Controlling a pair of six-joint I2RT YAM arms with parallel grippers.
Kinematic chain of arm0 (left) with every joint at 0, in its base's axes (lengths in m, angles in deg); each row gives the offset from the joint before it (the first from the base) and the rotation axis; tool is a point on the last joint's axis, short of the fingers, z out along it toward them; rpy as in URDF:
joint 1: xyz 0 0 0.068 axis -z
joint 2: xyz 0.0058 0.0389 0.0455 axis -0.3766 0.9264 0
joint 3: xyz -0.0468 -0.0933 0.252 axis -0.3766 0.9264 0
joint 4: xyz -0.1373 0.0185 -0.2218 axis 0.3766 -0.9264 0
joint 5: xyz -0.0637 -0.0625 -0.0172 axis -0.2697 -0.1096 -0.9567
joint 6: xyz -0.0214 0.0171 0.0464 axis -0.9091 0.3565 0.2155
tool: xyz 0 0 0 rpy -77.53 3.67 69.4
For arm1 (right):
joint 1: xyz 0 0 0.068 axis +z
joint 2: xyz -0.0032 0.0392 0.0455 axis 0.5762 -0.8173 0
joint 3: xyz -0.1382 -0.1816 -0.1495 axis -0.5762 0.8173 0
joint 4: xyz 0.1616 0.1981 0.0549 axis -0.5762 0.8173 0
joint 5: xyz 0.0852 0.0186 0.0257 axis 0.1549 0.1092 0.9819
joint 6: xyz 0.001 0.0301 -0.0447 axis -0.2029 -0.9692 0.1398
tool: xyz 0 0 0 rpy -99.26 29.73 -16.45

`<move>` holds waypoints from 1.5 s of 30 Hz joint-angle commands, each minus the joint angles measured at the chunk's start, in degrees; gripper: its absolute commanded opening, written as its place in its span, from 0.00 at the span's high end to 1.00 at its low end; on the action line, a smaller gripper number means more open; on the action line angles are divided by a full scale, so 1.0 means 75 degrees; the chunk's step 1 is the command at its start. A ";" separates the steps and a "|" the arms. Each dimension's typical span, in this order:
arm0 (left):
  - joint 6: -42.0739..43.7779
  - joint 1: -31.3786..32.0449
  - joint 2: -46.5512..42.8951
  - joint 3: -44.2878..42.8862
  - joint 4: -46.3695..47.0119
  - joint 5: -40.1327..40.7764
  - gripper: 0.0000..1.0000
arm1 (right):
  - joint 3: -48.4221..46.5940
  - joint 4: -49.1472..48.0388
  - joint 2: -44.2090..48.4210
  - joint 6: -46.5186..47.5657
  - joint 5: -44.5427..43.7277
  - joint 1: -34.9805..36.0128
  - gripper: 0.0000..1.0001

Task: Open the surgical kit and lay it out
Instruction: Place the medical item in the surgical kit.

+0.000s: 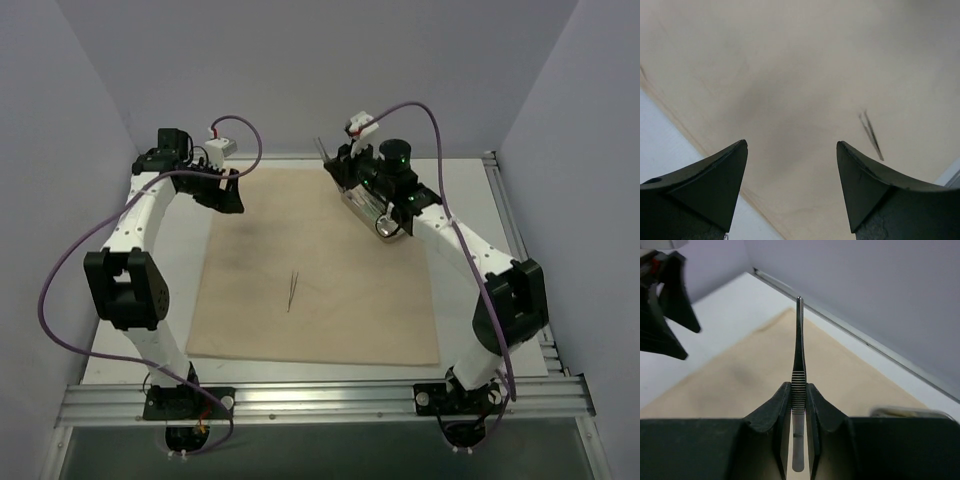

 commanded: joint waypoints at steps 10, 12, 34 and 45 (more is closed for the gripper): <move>-0.0133 0.0619 -0.2006 -0.0026 0.1129 -0.4344 0.21 | 0.1671 -0.4468 0.1747 -0.2536 0.0793 0.0892 1.00; -0.0275 0.0854 -0.2147 0.0151 0.1399 -0.4450 0.19 | 0.1823 -0.4787 0.1887 -0.2852 0.0711 0.1091 1.00; -0.3967 0.1910 -0.2838 0.1464 0.5503 -0.5505 0.29 | 0.2609 -0.6523 0.2380 -0.3815 0.0008 0.1830 1.00; -0.4048 0.2133 -0.2850 0.1429 0.5432 -0.5493 0.50 | 0.2399 -0.6617 0.2005 -0.3967 0.0090 0.1865 1.00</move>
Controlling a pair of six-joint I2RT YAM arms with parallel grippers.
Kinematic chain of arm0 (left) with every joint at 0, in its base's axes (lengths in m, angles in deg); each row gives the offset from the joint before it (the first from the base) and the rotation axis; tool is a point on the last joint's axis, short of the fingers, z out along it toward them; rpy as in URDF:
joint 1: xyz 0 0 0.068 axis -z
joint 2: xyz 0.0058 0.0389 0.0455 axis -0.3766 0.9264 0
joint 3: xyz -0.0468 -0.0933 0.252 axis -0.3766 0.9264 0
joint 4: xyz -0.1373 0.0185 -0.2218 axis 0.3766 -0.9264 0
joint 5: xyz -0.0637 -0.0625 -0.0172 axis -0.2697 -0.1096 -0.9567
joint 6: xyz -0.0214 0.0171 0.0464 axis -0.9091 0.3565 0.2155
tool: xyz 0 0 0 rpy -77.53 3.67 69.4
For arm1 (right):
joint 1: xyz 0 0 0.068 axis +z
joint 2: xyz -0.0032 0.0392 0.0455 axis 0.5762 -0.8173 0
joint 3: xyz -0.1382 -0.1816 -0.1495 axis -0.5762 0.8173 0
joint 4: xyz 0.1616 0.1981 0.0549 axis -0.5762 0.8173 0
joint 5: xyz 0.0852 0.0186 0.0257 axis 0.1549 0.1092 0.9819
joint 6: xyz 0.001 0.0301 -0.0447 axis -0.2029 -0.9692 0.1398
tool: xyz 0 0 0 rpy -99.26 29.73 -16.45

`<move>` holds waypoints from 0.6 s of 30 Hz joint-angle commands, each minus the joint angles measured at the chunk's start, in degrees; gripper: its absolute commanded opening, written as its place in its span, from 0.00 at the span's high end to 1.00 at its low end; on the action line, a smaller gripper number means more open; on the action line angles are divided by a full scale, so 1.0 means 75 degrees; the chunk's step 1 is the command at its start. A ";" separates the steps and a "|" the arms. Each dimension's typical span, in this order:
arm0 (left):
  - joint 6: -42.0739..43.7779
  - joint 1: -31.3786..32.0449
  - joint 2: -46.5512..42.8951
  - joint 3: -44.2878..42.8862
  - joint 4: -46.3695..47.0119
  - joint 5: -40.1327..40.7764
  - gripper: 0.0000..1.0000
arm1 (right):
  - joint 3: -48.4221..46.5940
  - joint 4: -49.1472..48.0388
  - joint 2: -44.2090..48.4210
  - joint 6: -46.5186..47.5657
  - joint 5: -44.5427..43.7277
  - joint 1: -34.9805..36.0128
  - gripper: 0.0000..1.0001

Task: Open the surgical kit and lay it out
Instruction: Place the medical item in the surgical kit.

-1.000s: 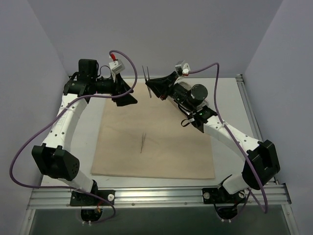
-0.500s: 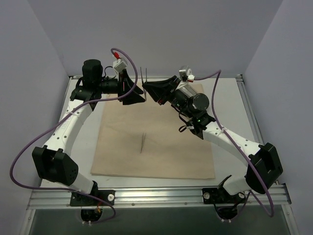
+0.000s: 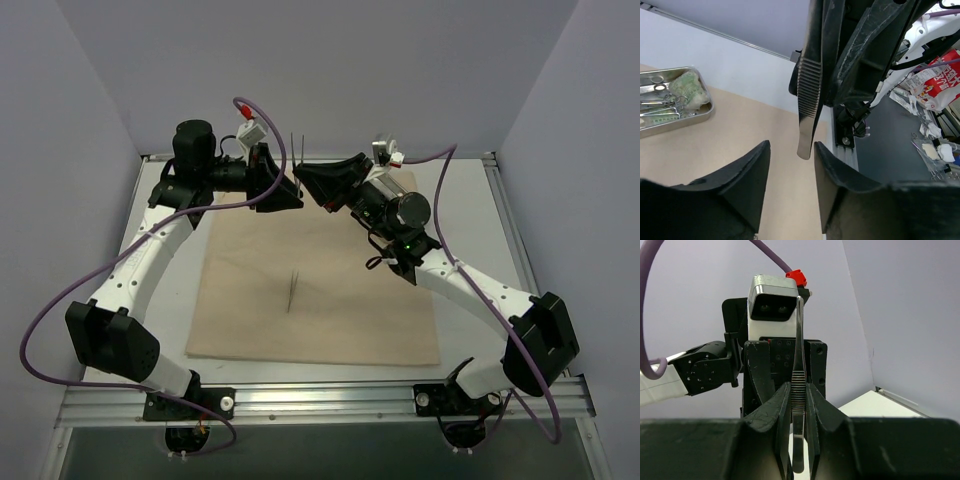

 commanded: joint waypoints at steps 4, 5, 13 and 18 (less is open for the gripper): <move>-0.0146 0.0055 -0.0254 -0.0110 0.0265 -0.0274 0.73 | -0.0263 -0.0677 -0.0108 -0.0097 0.0041 0.0047 1.00; -0.0193 0.0055 -0.0254 -0.0110 0.0311 -0.0274 0.85 | -0.0252 -0.0689 -0.0120 -0.0108 0.0029 0.0047 1.00; -0.0369 0.0066 -0.0312 -0.0017 0.0347 -0.0520 0.98 | -0.0240 -0.0724 -0.0261 -0.0167 0.0087 0.0035 1.00; -0.0393 0.0066 -0.0301 0.0030 0.0196 -0.0147 0.98 | -0.0380 -0.0188 -0.0284 0.0147 0.0193 0.0012 0.91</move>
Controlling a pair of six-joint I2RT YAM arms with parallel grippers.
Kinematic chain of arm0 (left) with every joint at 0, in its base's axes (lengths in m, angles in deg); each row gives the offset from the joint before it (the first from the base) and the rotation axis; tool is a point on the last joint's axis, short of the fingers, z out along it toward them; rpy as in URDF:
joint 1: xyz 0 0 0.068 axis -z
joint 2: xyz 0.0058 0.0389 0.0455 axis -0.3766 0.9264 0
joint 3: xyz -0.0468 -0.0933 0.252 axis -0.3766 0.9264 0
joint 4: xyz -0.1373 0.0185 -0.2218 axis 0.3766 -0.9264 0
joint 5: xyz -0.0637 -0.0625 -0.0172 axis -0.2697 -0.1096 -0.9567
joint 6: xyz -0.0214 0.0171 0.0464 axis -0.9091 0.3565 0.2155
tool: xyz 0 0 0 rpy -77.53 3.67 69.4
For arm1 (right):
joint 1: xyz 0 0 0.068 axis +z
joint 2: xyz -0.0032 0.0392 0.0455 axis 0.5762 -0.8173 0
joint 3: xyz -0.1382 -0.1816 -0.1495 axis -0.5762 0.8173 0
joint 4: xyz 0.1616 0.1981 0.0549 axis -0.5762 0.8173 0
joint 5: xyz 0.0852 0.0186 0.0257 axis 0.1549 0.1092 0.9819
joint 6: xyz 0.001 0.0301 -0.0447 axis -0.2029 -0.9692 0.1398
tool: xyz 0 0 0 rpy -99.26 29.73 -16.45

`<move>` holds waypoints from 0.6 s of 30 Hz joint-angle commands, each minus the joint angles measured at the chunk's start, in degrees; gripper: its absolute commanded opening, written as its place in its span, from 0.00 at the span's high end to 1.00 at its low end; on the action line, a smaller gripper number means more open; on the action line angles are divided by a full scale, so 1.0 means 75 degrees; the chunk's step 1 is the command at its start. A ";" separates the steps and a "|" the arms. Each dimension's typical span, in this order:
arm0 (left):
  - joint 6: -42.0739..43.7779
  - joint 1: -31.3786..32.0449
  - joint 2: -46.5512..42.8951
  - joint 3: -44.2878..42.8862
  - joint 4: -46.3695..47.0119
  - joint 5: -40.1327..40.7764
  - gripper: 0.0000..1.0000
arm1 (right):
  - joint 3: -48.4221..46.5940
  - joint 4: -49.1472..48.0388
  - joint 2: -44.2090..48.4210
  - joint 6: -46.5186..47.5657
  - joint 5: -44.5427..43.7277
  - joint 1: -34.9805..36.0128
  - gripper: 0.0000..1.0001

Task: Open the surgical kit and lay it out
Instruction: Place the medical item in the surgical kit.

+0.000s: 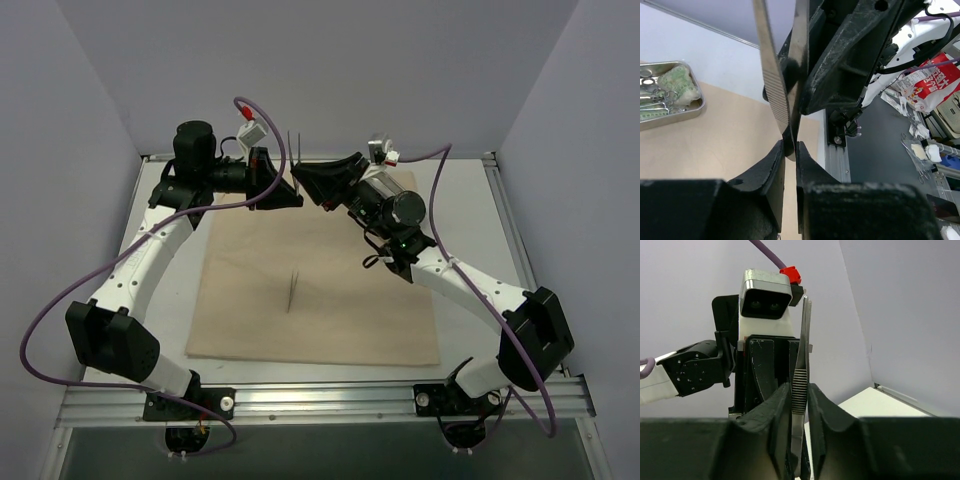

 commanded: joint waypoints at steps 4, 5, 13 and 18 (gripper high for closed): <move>0.0609 0.0034 -0.0251 -0.0163 -0.1024 0.1076 0.98 | -0.0395 0.0812 0.0031 0.0451 -0.0760 0.0041 0.53; 0.0703 0.0034 -0.0262 -0.0151 -0.1132 0.1241 0.98 | -0.0395 0.0871 0.0019 0.0439 -0.0936 0.0053 0.51; 0.1395 0.0128 -0.0286 -0.0210 -0.2127 0.4295 0.98 | -0.1015 0.2639 0.0089 0.1328 -0.3288 0.0859 0.42; 0.1641 0.0350 -0.0204 -0.0151 -0.2258 0.5296 0.98 | -0.1226 0.3155 -0.0237 0.1646 -0.5856 0.1622 0.48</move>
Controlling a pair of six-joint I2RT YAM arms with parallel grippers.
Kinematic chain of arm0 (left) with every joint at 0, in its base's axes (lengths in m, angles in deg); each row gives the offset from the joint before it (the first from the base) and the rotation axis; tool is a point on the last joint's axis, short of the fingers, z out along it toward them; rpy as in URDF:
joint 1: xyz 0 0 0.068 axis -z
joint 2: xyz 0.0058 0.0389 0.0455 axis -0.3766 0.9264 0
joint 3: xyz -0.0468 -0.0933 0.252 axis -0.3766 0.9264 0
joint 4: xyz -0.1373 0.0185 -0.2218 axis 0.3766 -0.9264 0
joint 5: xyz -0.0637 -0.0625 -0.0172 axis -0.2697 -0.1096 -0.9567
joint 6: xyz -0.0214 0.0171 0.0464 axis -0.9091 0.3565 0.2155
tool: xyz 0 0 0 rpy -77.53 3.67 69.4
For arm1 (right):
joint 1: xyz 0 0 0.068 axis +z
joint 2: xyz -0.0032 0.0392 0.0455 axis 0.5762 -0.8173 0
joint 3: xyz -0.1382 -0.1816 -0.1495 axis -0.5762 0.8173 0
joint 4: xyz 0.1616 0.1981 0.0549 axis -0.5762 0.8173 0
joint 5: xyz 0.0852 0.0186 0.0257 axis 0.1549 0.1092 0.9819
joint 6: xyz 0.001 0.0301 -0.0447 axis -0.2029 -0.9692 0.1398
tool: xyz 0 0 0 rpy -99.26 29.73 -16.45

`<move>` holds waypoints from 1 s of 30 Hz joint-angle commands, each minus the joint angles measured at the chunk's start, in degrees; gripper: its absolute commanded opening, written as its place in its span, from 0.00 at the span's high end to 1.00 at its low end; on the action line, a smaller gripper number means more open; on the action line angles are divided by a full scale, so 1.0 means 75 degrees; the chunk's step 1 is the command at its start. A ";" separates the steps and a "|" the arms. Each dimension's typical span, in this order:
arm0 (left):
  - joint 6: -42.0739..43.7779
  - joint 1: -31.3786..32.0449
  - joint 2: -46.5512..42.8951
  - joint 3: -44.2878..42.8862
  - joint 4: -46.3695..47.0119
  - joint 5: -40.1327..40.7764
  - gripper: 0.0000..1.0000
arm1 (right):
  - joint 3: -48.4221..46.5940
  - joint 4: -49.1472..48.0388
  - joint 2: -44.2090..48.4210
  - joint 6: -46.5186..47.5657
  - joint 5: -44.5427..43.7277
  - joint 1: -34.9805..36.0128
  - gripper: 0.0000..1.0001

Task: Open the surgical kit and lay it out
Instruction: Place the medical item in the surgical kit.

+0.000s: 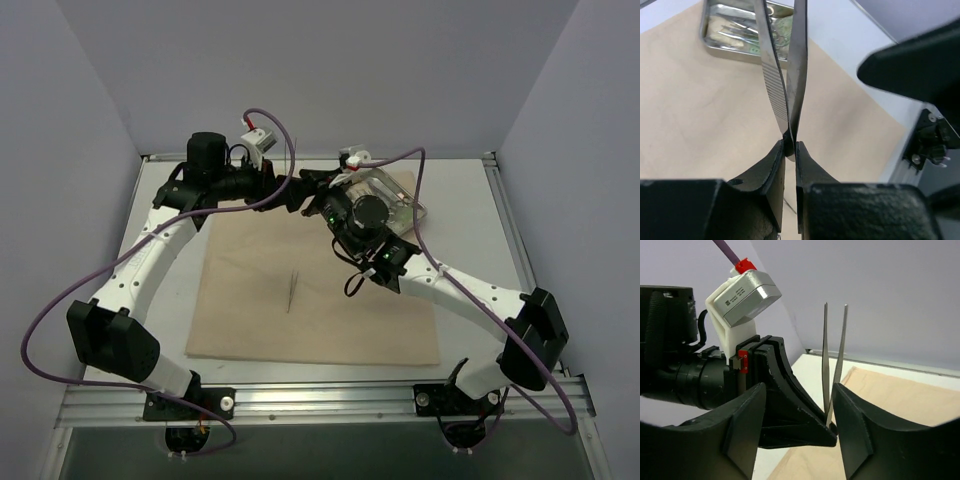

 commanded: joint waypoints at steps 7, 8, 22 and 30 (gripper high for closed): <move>0.0324 0.0237 -0.0192 -0.0098 -0.0151 0.1104 0.98 | -0.1152 0.0971 -0.0854 0.0009 -0.2830 0.0590 0.66; 0.0324 0.0238 -0.0192 -0.0087 -0.0139 0.1022 0.98 | -0.1175 0.0971 -0.0889 -0.0015 -0.2842 0.0578 0.67; 0.0312 0.0273 -0.0192 -0.0040 -0.0104 0.0881 0.98 | -0.1539 0.1077 -0.1475 -0.0038 -0.3474 0.0613 0.76; 0.0312 0.0273 -0.0192 0.0007 -0.0115 0.0834 0.98 | -0.1363 0.1229 -0.1265 -0.0553 -0.2950 0.0227 0.78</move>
